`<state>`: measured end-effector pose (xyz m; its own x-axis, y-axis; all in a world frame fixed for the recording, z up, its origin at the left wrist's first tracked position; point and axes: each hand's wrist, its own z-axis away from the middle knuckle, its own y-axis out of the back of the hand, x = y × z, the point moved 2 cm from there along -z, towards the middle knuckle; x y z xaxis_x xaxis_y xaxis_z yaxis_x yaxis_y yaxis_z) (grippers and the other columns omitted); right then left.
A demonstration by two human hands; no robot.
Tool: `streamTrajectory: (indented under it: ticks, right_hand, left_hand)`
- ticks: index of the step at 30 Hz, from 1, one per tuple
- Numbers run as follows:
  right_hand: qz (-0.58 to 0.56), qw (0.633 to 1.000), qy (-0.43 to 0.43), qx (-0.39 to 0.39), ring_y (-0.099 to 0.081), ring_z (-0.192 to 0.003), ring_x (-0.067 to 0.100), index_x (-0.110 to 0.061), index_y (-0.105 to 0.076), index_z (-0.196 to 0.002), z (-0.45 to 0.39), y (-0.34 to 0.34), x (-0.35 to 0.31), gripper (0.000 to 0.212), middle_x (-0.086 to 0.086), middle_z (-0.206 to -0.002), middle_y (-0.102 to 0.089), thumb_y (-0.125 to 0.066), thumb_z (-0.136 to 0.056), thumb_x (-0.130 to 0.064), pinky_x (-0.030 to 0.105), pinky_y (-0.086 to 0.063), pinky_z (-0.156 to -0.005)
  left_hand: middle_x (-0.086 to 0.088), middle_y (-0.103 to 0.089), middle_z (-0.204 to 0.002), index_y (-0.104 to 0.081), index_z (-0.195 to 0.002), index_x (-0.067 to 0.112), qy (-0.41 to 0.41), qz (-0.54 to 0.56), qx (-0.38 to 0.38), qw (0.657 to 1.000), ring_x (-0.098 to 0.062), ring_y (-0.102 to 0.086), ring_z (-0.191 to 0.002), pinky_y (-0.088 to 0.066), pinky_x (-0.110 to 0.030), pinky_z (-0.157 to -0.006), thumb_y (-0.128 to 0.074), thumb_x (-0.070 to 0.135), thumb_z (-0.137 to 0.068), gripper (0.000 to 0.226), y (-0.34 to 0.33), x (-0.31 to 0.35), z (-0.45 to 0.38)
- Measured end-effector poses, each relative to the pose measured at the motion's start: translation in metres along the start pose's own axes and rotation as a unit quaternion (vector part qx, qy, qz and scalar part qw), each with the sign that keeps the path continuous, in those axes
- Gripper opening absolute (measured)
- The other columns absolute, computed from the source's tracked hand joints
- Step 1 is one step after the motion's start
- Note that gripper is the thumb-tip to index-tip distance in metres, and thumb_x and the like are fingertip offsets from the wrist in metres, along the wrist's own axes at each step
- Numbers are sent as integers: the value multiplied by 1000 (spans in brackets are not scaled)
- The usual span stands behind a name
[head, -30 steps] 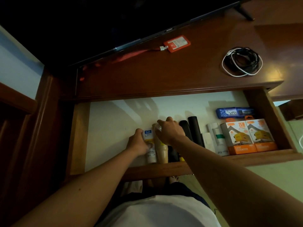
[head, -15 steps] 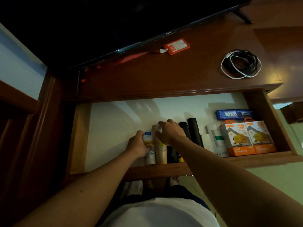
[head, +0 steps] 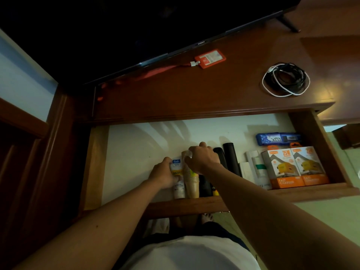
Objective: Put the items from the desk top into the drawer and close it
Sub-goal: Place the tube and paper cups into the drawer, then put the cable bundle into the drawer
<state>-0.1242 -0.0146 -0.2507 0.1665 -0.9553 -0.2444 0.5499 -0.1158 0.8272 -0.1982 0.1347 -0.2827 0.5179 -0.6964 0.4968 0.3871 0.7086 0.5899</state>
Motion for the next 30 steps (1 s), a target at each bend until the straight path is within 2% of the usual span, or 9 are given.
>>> streamTrajectory:
  ticks: [4,8,12,16,18,20,25,30]
  right_hand:
    - [0,1000,0,8,-50,-118,36,-23,-52,-139,2,-2,0,51,13,-133,-48,-50,-96,-50,47,-49,-89]
    - [-17,1000,-5,12,-50,-120,36,-23,-47,-142,7,-7,-2,52,13,-136,-48,-50,-97,-48,46,-48,-90]
    - [-21,1000,-12,15,-50,-122,36,-24,-45,-142,9,-8,-3,50,14,-136,-50,-46,-97,-47,46,-47,-90]
    - [-40,999,-20,14,-49,-124,37,-26,-39,-147,10,-6,-3,55,14,-139,-49,-44,-98,-50,48,-47,-92]
    - [-46,998,-25,20,-49,-124,38,-27,-33,-150,11,-4,-4,58,14,-140,-48,-43,-98,-53,49,-48,-93]
    - [-58,997,-34,33,-50,-123,38,-25,-34,-149,12,0,-4,59,14,-139,-48,-40,-99,-54,49,-48,-92]
    - [-112,987,-49,100,-55,-116,33,-20,-46,-143,13,21,9,53,11,-136,-52,-40,-99,-50,47,-50,-91]
    - [-178,962,-63,195,-61,-107,28,-19,-57,-133,13,58,32,44,8,-131,-58,-45,-99,-45,42,-53,-87]
  left_hand:
    - [-2,-66,-108,-45,-125,22,-9,-12,-16,1000,-22,-63,-99,-50,-30,-80,-79,30,-81,56,5,2,-2]
    - [-6,-66,-114,-46,-125,21,-17,-42,-33,998,-24,-63,-101,-48,-29,-80,-75,31,-83,52,10,3,-3]
    - [-5,-63,-119,-47,-129,20,-23,-77,-49,996,-24,-61,-103,-50,-34,-85,-72,35,-84,54,17,7,-5]
    - [-4,-61,-116,-54,-118,23,-41,-108,-30,993,-23,-60,-100,-53,-42,-89,-70,38,-84,39,27,11,-6]
    - [-2,-59,-117,-54,-115,25,-56,-119,-11,991,-22,-59,-99,-53,-43,-88,-67,35,-87,33,34,16,-6]
    - [1,-55,-124,-53,-124,26,-77,-120,20,990,-22,-57,-105,-53,-42,-89,-65,34,-88,39,42,25,-5]
    - [5,-53,-130,-54,-128,28,-176,-107,153,967,-19,-57,-113,-53,-41,-90,-60,27,-93,36,66,67,1]
    - [4,-53,-131,-53,-129,25,-260,-97,225,934,-19,-53,-114,-48,-35,-82,-58,22,-94,36,81,115,-5]
